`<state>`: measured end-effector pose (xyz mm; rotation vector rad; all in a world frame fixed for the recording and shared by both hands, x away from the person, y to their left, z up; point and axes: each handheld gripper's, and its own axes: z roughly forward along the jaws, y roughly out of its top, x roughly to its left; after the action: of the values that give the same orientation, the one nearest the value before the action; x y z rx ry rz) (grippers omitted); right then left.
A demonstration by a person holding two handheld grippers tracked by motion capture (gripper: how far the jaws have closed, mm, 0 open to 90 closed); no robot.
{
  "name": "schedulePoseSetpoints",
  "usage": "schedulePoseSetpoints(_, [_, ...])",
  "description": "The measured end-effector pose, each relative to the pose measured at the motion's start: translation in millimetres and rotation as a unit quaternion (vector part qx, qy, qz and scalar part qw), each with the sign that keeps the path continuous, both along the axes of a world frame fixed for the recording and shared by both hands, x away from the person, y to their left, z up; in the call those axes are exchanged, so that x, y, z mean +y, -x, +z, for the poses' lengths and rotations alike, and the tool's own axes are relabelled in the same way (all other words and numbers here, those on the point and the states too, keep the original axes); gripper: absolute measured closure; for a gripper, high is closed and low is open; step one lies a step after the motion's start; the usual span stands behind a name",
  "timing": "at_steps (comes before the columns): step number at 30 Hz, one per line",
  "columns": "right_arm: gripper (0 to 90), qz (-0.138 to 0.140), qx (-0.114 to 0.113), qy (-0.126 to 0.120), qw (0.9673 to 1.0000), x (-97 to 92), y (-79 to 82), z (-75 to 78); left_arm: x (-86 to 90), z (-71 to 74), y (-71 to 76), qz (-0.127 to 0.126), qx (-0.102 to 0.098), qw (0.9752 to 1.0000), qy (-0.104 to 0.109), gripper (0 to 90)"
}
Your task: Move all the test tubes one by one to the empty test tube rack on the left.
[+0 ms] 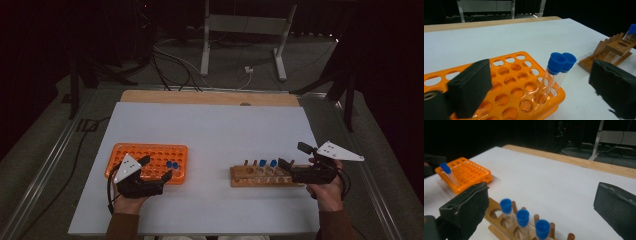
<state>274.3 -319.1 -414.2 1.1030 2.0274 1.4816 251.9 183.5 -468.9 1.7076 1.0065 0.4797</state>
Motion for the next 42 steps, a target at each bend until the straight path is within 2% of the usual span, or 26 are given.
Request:
schedulePoseSetpoints(4, [1.4, -0.001, 0.004, 0.016, 0.9999, -1.4, -1.1, -2.6, -0.4, 1.8, 0.6, 0.001, -0.005, 1.0, 0.004, 0.8])
schedulePoseSetpoints(8, [4.5, 0.004, 0.013, 0.02, 0.9997, -4.7, -2.8, -7.0, -0.6, 1.8, 0.6, 0.001, -0.006, 1.0, 0.005, 0.8])
schedulePoseSetpoints(16, [9.3, 0.028, 0.033, 0.033, 0.9985, -9.4, -4.8, -15.2, 1.6, 1.7, -0.2, 0.01, -0.002, 0.9999, 0.009, 0.8])
schedulePoseSetpoints(18, [15.0, 0.033, 0.033, 0.037, 0.9982, -9.8, -4.5, -16.1, 2.7, 1.7, -0.3, 0.013, -0.003, 0.9998, 0.012, 0.8])
schedulePoseSetpoints(24, [23.6, 0.046, 0.039, 0.049, 0.997, -12.6, -4.8, -20.0, 3.6, 1.2, -0.7, 0.015, 0.001, 0.9998, 0.015, 0.9])
schedulePoseSetpoints(28, [38.0, 0.051, 0.043, 0.06, 0.996, -14.0, -5.0, -23.3, 3.4, 0.4, -1.0, 0.017, 0.003, 0.9997, 0.016, 0.9])
schedulePoseSetpoints(34, [52.8, 0.066, 0.055, 0.075, 0.9935, -10.2, -7.3, -31.3, 3.9, 0.2, -1.1, 0.018, 0.002, 0.9997, 0.017, 0.9])
schedulePoseSetpoints(37, [54.8, 0.061, 0.066, 0.077, 0.993, -9.1, -9.6, -35.7, 4.0, -0.1, -1.3, 0.019, 0.002, 0.9997, 0.017, 0.9])
schedulePoseSetpoints(42, [59.4, 0.062, 0.068, 0.083, 0.9924, -5.8, -10.5, -39.8, 4.1, -0.9, -1.8, 0.019, 0.004, 0.9996, 0.018, 0.9])
